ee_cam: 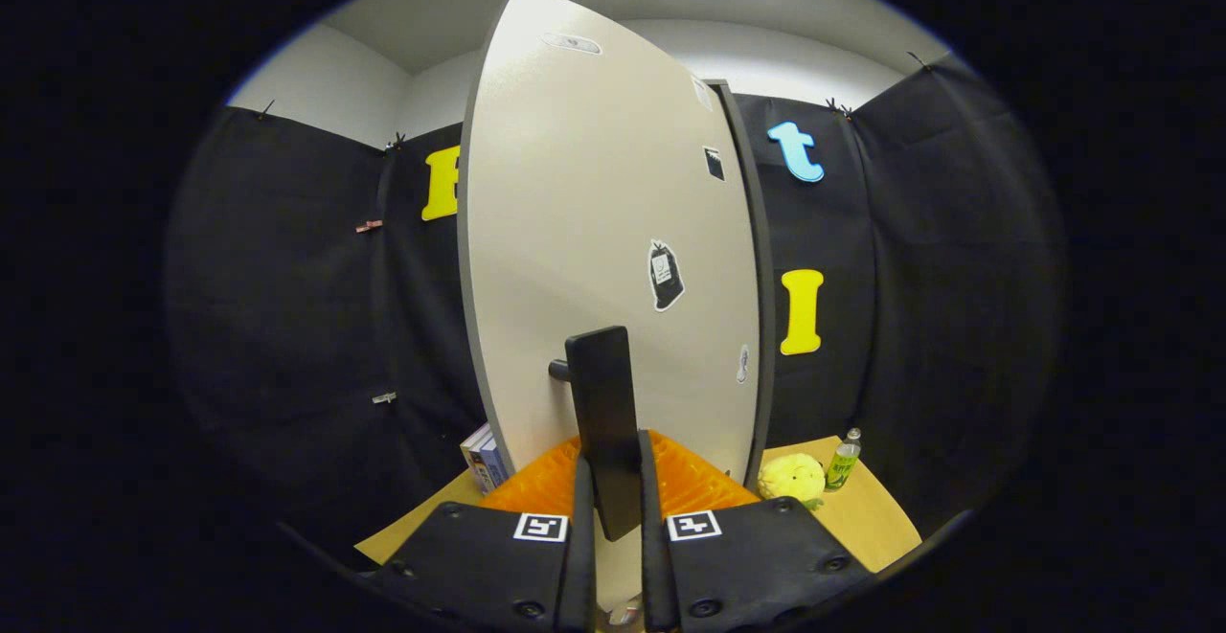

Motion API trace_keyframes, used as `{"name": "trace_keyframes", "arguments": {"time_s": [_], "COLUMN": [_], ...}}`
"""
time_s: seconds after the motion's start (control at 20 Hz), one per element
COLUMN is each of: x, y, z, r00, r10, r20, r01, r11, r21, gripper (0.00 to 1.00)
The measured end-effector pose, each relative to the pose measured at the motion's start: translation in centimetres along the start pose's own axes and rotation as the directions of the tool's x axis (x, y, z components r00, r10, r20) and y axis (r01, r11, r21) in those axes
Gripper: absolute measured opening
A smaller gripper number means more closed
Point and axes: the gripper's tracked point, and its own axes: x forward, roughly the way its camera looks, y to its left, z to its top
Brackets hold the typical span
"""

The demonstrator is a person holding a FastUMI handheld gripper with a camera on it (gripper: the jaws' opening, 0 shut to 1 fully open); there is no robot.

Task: Open the shoe cabinet door, grab the shoes and put them into the shoe cabinet, then close the shoe cabinet door.

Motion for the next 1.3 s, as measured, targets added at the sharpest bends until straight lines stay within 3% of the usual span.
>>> {"name": "trace_keyframes", "arguments": {"time_s": [0.8,1.05,1.3], "x": [-5.0,-6.3,-7.1], "y": [-12.5,-16.9,-16.9], "z": [3.1,4.5,4.7], "r00": [0.998,0.988,0.986], "r10": [-0.04,-0.118,-0.122], "r20": [0.046,0.096,0.111], "r01": [0.041,0.123,0.125], "r11": [0.999,0.991,0.992], "r21": [-0.019,-0.051,-0.015], "gripper": [0.2,0.17,0.17]}}
